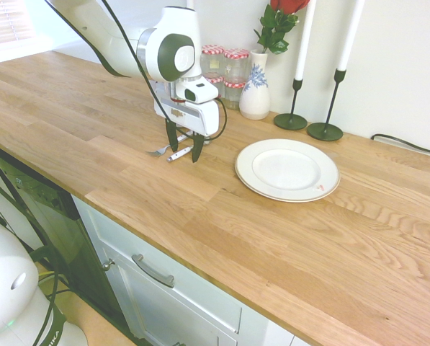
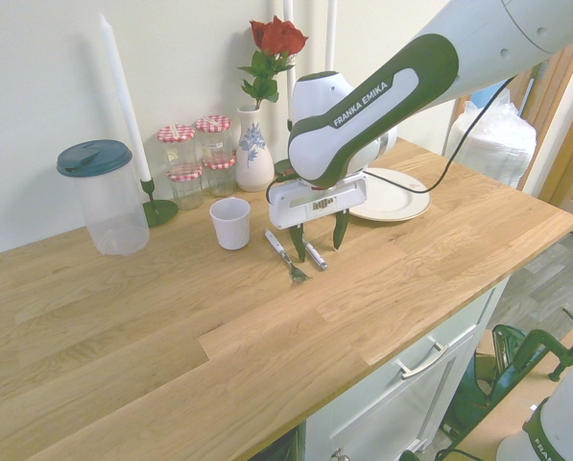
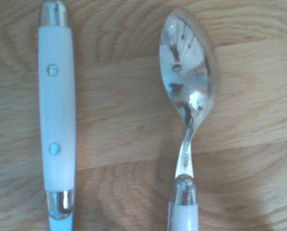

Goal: Put the spoon into the plate

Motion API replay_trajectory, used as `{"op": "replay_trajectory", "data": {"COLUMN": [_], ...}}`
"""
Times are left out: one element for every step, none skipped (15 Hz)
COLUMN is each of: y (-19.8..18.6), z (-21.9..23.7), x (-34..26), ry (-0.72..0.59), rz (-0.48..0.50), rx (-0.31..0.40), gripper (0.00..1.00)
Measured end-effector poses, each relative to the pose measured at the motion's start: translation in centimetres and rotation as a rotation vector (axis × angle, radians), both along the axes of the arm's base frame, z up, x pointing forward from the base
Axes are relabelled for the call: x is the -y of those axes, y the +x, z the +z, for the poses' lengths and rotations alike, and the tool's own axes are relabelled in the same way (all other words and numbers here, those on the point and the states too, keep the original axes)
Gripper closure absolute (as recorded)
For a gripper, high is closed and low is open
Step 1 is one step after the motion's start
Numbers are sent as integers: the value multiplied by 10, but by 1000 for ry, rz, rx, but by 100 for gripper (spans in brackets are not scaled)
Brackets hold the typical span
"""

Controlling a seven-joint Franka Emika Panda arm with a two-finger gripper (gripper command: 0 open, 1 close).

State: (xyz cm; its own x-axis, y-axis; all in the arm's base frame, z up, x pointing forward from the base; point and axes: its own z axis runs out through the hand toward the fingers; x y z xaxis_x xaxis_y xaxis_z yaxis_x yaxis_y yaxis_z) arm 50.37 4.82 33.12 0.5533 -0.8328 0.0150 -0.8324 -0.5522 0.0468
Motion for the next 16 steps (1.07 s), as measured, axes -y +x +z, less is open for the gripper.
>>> {"op": "replay_trajectory", "data": {"y": [0,0,0,0,0,0,0,0,0,0,0,0,0,0,0,0], "z": [0,0,0,0,0,0,-1,-1,-1,-1,-1,-1,-1,-1,-1,-1], "x": [0,-1,-3,-5,-7,-10,-12,-14,-16,-18,-20,-22,-23,-24,-24,-24], "ry": [0,0,1,1,1,1,2,3,4,6,7,8,9,9,9,9], "rz": [1,3,6,8,10,12,13,13,13,12,12,12,12,12,11,10], "rx": [1,2,3,5,7,8,10,12,13,15,17,19,21,22,23,23], "gripper": [100,100,100,100,100,100,100,100,100,100,100,100,100,100,100,100]}}
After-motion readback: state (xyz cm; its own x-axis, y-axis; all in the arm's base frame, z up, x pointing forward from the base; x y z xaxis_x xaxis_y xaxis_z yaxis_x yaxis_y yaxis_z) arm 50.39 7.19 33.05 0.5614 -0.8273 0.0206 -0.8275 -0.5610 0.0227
